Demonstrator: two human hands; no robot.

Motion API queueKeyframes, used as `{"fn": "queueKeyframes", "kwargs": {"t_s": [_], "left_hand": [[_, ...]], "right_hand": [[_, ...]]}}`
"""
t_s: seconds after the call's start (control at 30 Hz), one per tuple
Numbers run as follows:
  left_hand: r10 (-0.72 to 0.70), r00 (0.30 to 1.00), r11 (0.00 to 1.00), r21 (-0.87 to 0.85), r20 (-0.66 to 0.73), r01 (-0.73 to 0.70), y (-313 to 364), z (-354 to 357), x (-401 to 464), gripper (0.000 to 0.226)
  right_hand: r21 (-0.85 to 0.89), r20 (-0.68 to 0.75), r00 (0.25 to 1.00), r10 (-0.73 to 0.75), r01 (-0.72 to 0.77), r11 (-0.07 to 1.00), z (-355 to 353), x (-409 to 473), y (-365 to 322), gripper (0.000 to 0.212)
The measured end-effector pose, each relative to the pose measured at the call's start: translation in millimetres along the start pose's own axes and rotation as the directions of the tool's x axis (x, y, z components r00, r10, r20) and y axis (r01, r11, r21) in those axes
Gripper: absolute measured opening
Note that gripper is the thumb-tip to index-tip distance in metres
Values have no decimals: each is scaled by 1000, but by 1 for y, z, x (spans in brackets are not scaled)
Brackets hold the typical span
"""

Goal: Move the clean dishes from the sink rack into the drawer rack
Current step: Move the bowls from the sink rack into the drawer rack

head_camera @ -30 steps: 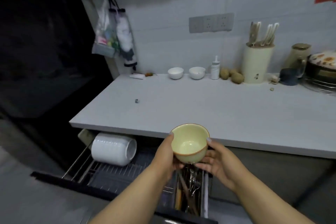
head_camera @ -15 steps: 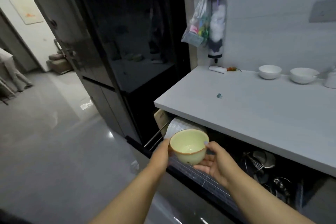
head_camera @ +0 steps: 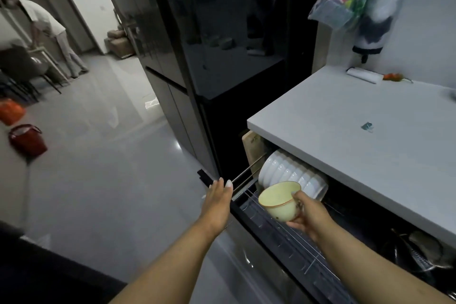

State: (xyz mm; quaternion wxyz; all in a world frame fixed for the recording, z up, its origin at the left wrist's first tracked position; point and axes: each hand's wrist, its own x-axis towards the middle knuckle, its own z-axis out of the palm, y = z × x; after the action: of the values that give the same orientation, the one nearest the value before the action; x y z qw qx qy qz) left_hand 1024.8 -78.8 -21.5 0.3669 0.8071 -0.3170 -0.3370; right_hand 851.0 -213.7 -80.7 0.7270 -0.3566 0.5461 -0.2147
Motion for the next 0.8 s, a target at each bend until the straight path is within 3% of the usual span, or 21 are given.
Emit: {"fn": "queueKeyframes", "kwargs": {"t_s": [0.27, 0.47, 0.57, 0.67, 0.73, 0.8], "left_hand": [[11, 999, 910, 413, 36, -25, -21, 0, 85, 62], [46, 996, 736, 671, 82, -89, -41, -1, 136, 67], [101, 992, 683, 719, 80, -128, -50, 5, 156, 68], [160, 983, 653, 738, 87, -172, -59, 12, 175, 71], [182, 979, 656, 731, 89, -189, -64, 16, 183, 83], [198, 976, 641, 741, 91, -199, -69, 18, 187, 90]], "right_hand": [[-181, -114, 986, 120, -139, 974, 40, 98, 18, 46], [-215, -173, 968, 180, -216, 953, 76, 148, 38, 39], [-205, -171, 961, 216, -249, 947, 90, 170, 53, 70], [-209, -195, 958, 213, -252, 945, 100, 190, 64, 78], [-312, -218, 954, 205, -267, 912, 100, 212, 79, 103], [-383, -241, 947, 213, -294, 876, 104, 225, 84, 112]]}}
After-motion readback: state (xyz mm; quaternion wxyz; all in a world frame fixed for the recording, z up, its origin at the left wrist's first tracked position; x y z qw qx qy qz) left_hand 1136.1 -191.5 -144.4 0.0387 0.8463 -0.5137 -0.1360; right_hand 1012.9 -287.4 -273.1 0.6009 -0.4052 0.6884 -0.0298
